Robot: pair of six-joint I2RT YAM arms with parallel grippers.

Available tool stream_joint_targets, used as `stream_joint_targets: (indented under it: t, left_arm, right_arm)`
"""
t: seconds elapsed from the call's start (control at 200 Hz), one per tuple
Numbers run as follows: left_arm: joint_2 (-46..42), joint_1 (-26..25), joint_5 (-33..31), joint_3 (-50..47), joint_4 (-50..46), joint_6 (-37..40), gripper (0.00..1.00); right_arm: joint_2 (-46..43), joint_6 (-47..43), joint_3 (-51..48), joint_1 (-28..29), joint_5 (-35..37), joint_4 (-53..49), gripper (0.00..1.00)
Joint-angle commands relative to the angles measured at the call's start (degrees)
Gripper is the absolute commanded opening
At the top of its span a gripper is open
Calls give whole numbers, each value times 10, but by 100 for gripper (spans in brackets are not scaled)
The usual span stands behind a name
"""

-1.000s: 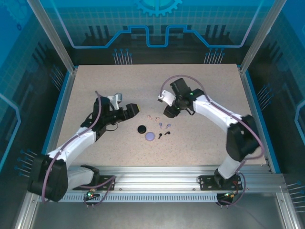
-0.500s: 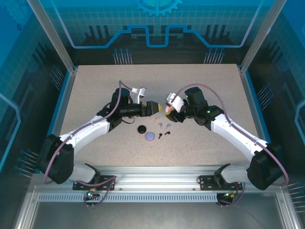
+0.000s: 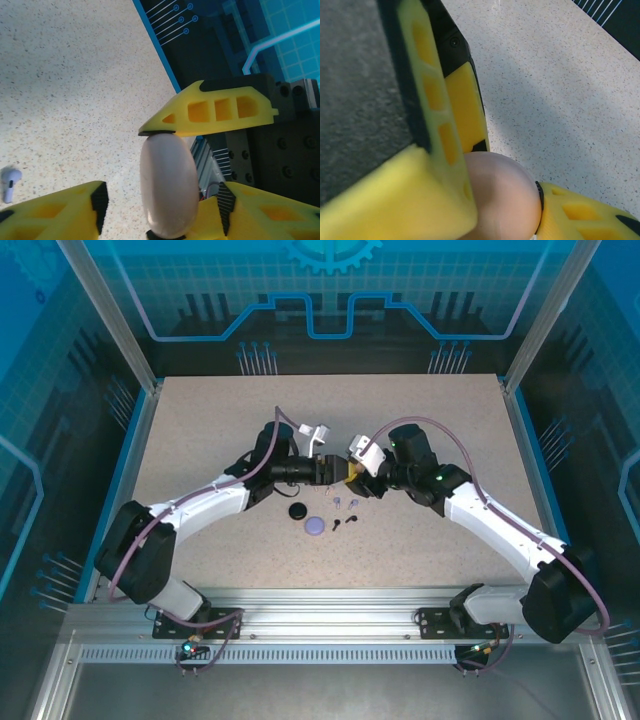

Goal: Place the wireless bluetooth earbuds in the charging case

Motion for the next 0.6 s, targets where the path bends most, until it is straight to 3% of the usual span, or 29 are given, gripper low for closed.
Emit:
stream_joint_targets:
  t: [0.0,0.185,0.4,0.595]
  left_arm:
    - [10,-10,32,20,13,2,52]
    - [3,-12,45,23,-3,14,34]
    - [-15,-13,47,20,-26,41,20]
    - [-51,-13,6,-7,4,63,18]
  right_arm:
    - [-7,12,2,9,-6,18,47]
    - [7,10,20,8,5,9,47]
    - [23,15,43,2,-17,-9,50]
    - [-15,25,36,-22,-84,-42,85]
